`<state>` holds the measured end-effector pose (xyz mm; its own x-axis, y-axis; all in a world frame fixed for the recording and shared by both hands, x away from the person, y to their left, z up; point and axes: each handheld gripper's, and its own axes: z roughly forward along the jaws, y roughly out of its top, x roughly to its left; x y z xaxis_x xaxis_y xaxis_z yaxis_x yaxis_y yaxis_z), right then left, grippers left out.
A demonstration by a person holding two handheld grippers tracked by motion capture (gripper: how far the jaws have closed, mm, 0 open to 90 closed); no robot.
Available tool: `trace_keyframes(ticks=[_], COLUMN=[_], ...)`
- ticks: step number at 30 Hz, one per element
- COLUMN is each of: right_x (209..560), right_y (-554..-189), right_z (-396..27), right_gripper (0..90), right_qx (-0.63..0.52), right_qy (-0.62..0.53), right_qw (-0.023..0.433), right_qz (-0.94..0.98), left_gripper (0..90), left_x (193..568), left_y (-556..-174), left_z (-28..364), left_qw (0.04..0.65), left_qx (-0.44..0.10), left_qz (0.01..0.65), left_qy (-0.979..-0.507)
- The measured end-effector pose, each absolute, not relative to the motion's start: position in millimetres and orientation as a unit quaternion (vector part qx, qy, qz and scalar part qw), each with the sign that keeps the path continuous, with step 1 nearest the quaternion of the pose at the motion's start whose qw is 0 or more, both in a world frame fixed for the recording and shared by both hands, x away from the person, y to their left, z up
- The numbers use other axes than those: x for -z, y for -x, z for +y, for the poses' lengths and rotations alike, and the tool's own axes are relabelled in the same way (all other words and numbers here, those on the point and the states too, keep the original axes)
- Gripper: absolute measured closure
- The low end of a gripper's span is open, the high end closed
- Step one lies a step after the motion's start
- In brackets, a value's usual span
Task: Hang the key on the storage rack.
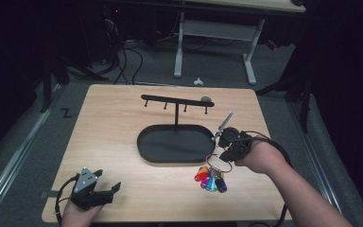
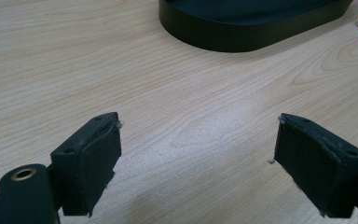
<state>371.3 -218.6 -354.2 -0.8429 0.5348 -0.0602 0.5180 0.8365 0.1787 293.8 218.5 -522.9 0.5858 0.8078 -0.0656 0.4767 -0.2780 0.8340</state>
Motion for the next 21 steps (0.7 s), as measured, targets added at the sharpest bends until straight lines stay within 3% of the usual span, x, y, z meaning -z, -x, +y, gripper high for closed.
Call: trace_keyframes(ticks=[21], right_x=[289.9], right_y=[-397.5], right_z=[-205.6], right_gripper=[87.3], right_qx=[-0.106], right_qy=[-0.28], right_qw=[0.101], right_qz=[0.949], left_gripper=[15.2], left_x=[522.5], left_y=[-292.7], left_z=[219.3], left_qw=[0.438], left_qx=[-0.192], left_qz=[0.413], left_qy=[-0.775])
